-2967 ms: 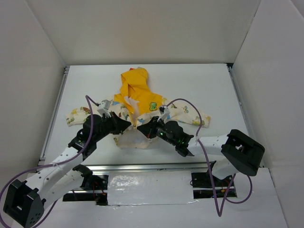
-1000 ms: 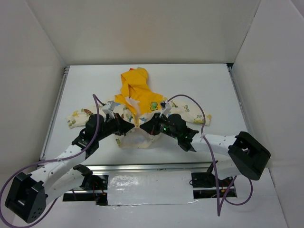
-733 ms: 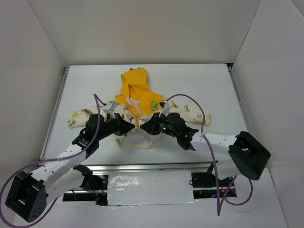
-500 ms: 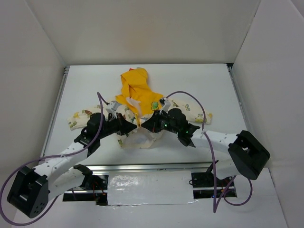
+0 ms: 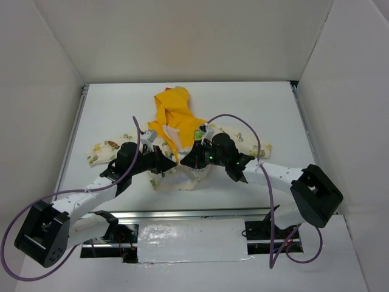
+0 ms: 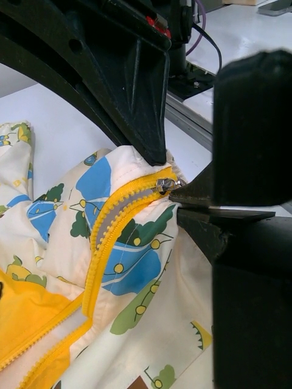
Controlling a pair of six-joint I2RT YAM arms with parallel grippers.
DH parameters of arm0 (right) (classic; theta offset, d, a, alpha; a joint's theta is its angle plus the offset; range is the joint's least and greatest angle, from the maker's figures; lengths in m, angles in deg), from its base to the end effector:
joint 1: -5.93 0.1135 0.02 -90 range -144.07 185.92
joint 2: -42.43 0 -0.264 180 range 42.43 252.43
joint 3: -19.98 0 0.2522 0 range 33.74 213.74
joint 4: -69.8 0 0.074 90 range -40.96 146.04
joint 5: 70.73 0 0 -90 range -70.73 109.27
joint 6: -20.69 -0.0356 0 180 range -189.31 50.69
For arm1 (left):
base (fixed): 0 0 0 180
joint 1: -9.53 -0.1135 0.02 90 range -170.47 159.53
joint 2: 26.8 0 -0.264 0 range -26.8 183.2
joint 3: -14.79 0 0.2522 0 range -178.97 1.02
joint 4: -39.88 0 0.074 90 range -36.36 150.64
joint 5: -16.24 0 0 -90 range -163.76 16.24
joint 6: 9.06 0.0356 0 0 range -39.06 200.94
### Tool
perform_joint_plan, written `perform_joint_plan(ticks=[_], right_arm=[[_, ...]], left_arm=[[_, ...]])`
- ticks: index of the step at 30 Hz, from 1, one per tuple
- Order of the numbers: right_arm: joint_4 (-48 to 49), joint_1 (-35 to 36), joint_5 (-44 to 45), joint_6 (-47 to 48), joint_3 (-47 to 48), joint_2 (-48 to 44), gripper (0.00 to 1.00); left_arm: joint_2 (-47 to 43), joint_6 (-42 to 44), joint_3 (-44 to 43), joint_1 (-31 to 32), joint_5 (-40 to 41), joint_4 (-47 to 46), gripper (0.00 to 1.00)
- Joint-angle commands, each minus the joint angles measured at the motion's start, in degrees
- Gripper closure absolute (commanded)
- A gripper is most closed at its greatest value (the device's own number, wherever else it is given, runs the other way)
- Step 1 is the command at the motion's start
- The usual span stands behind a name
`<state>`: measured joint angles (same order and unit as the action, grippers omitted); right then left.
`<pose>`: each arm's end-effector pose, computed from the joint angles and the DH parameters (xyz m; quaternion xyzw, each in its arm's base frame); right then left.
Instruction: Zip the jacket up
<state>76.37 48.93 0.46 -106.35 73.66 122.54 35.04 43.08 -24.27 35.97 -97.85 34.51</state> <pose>0.2129 0.2142 0.2247 -0.1357 0.8015 0.4669 0.3481 0.1991 -0.1152 0.2167 0.0445 0.7966 -0.4505 0.4006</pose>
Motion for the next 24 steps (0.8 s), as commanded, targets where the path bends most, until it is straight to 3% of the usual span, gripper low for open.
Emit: perform_joint_plan(ticks=[1,2,8,11,13,19,20,21,24], right_arm=[[6.2,-0.5,1.0,-0.8,3.2,0.0,0.87],[6.3,-0.6,1.1,-1.0,2.8,-0.2,0.79],[0.1,-0.8,6.1,-1.1,3.7,-1.4,0.53],[-3.8,-1.6,7.1,-0.4,5.3,-2.6,0.49],[-6.7,-2.0,8.8,0.1,6.5,-4.0,0.39],[-12.9,-1.3,12.7,0.6,7.7,-9.3,0.28],[-13.8,-0.5,12.7,0.3,7.9,-9.7,0.15],[-14.2,0.1,13.1,0.3,8.0,-10.0,0.12],[-14.8,1.8,12.6,-0.8,7.4,-11.0,0.12]], left_arm=[[1.4,0.3,-1.3,1.1,-6.3,1.2,1.00],[2.0,0.0,-1.2,1.2,-6.9,0.2,1.00],[3.5,-1.3,-0.4,1.2,-10.3,-2.9,1.00],[3.4,-1.2,-0.1,1.2,-10.4,-2.5,1.00],[3.0,-1.2,0.1,1.2,-10.1,-2.1,1.00],[3.5,-1.3,0.1,1.2,-10.4,-2.5,1.00],[3.6,-1.4,0.1,1.2,-10.4,-2.7,1.00],[4.1,-1.6,0.0,1.2,-10.7,-3.3,1.00],[5.1,-2.0,-0.3,1.2,-11.1,-4.2,1.00]])
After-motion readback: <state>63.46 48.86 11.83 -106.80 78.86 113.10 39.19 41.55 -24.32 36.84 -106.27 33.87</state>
